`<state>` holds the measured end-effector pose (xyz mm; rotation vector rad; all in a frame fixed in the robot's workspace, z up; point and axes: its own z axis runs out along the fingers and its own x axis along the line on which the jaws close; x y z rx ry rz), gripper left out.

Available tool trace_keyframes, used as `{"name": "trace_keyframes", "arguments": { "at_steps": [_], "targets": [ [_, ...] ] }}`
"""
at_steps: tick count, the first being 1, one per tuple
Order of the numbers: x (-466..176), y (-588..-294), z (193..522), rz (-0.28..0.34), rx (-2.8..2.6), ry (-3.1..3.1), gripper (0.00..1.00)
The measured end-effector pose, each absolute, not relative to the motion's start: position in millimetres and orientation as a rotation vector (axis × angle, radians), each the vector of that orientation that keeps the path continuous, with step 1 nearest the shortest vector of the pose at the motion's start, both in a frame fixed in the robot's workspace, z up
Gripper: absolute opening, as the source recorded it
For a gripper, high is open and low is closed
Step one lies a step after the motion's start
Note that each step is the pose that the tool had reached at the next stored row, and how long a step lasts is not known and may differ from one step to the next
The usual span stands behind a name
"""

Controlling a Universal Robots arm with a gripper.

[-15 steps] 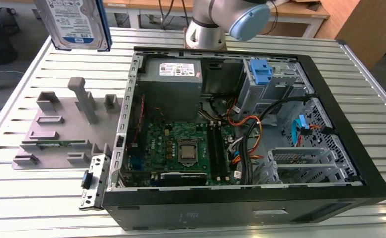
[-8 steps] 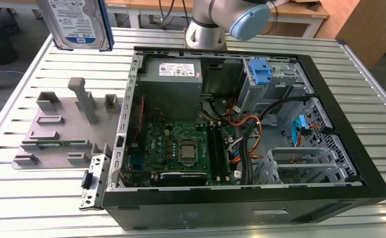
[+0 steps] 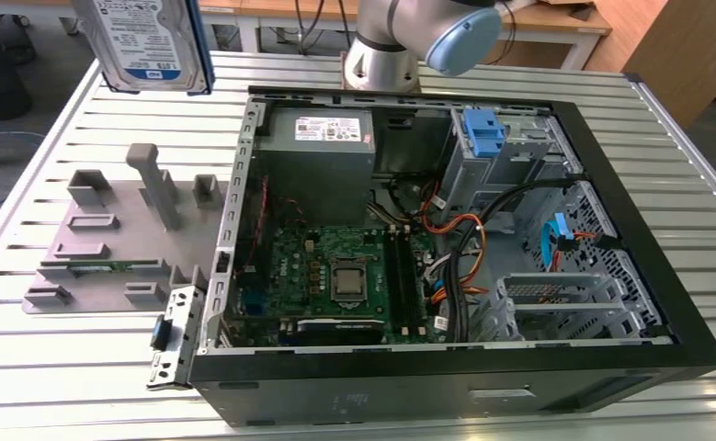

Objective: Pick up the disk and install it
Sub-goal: 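Pick up the disk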

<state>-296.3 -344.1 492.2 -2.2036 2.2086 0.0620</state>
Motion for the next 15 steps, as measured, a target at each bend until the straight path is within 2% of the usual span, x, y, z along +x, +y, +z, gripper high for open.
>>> {"name": "trace_keyframes", "arguments": {
  "at_steps": [15],
  "targets": [
    [-290.2,-344.1,492.3,0.063,-2.203,2.208,0.35]
  ]
}}
